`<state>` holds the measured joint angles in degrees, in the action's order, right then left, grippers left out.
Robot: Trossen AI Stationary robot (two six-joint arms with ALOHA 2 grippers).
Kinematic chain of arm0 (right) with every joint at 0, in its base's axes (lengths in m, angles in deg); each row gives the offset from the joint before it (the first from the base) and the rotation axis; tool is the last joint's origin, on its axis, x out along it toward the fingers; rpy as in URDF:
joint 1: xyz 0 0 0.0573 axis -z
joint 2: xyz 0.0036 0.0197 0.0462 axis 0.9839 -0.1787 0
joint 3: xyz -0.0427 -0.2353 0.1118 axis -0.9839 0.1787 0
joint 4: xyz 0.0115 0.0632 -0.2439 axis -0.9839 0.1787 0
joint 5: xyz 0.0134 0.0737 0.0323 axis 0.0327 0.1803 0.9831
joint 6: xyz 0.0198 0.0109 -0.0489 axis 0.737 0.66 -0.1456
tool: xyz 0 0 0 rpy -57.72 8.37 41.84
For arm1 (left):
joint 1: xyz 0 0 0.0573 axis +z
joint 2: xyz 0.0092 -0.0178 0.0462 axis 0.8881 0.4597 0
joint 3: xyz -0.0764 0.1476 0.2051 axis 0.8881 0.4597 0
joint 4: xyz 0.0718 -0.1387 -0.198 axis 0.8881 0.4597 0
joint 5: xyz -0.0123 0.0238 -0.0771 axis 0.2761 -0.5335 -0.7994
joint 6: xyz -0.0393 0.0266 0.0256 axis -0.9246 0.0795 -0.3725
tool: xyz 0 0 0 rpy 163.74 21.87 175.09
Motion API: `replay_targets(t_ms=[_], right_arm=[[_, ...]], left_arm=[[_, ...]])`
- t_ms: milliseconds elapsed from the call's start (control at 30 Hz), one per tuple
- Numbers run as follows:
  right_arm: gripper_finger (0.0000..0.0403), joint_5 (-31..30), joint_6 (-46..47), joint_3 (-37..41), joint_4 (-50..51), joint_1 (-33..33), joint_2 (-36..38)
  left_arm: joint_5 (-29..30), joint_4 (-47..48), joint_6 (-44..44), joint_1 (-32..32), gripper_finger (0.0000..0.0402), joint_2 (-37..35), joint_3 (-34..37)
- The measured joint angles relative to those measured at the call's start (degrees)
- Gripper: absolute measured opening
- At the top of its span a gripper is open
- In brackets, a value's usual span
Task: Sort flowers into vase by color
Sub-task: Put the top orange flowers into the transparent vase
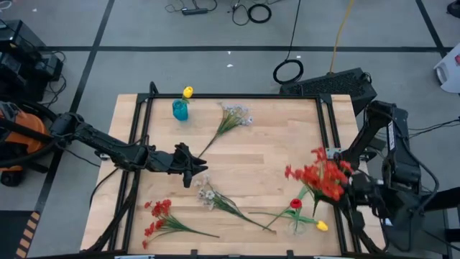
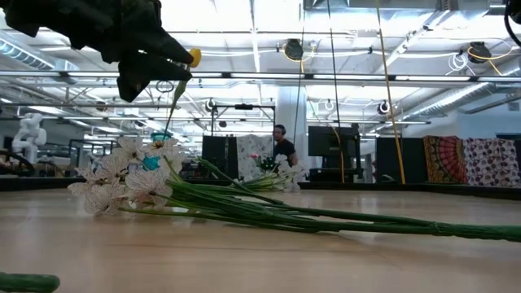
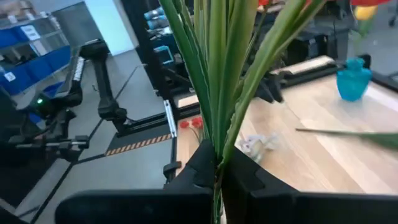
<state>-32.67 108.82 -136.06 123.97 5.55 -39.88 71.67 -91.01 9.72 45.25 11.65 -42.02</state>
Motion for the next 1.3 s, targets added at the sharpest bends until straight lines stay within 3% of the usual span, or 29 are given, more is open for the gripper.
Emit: replay_targets(t_ms=[133,467,733,1033,1300], right_arm=[[0.0000,-2.54,-3.04,0.00,-2.56,-1.07,-3.91],[0.0000,-6.46,0.77,0.00,-5.55,-0.98,-13.53],[0.0000,-8.26,9.54,0.00,-2.42,-0.98,-18.64],[0.0000,-7.85,26.17,0.00,10.70,-0.98,-23.09],[0.0000,-5.99,28.81,2.31,10.12,-1.65,-23.44]], left_arm=[[0.02,0.00,0.00,0.00,0.0132,0.00,0.00],[0.04,-1.26,-0.02,0.00,0.0132,0.00,0.00],[0.04,-1.22,-0.02,0.00,0.0132,0.00,0.02],[0.04,-1.18,-0.02,0.00,0.0132,0.00,0.02],[0.04,-1.16,-0.02,0.00,0.0132,0.00,0.02]])
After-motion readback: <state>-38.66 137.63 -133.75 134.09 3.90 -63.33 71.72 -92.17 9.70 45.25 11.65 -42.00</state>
